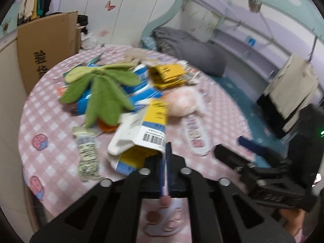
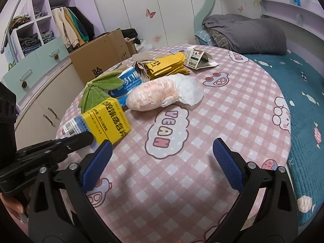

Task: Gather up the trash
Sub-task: 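Grasp the yellow-and-white medicine box with the left gripper while the right grasps the plastic bag, then carry both items to the blue wastebasket and open both grippers over it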

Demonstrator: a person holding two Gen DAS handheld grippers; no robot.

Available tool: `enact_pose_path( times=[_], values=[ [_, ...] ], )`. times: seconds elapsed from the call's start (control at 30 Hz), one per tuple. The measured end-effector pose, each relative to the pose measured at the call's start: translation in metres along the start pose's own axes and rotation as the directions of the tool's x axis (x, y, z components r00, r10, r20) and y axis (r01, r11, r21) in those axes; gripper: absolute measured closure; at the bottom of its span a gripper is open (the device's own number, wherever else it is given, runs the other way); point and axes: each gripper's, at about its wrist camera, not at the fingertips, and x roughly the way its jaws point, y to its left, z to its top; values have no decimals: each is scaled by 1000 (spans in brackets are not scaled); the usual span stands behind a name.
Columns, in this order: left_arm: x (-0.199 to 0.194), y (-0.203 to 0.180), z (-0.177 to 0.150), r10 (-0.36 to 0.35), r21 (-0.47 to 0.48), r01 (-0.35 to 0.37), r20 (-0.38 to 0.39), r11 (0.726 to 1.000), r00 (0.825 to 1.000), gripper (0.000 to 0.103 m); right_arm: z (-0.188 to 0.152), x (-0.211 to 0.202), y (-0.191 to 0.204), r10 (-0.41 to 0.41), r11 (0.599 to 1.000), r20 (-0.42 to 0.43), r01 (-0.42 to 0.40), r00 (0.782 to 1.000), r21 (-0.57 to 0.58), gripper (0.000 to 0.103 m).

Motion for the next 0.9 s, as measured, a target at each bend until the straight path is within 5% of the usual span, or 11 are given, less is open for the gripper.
enact_pose_path(
  times=[0.17, 0.27, 0.4, 0.47, 0.73, 0.77, 0.83, 0.9],
  values=[
    [-20, -14, 9, -78, -2, 78, 66, 997, 995, 102, 5, -6, -3, 36, 999, 3, -36, 999, 38, 6],
    [-38, -16, 14, -42, 0, 42, 124, 999, 991, 102, 14, -4, -4, 44, 997, 8, -45, 999, 68, 6],
    [-72, -9, 27, 91, -28, -87, 243, 996, 966, 102, 31, 8, -5, 53, 987, 25, -56, 998, 150, 6],
    [-89, -2, 35, 212, -50, -207, 301, 977, 930, 102, 39, 21, -5, 55, 977, 19, -58, 998, 204, 6],
    [-120, 50, 48, 394, -173, -356, 301, 918, 869, 102, 60, 87, -4, 35, 940, -68, -10, 997, 342, 8],
    [-119, 59, 46, 399, -181, -359, 295, 916, 868, 102, 60, 90, -6, 49, 934, -65, -23, 997, 358, 14],
    [-124, 71, 43, 414, -197, -370, 283, 908, 865, 102, 61, 89, -7, 44, 935, -60, -20, 997, 353, 50],
    [-127, 83, 35, 418, -206, -372, 279, 905, 864, 102, 59, 90, -13, 86, 923, -61, -57, 994, 381, 56]
  ],
)
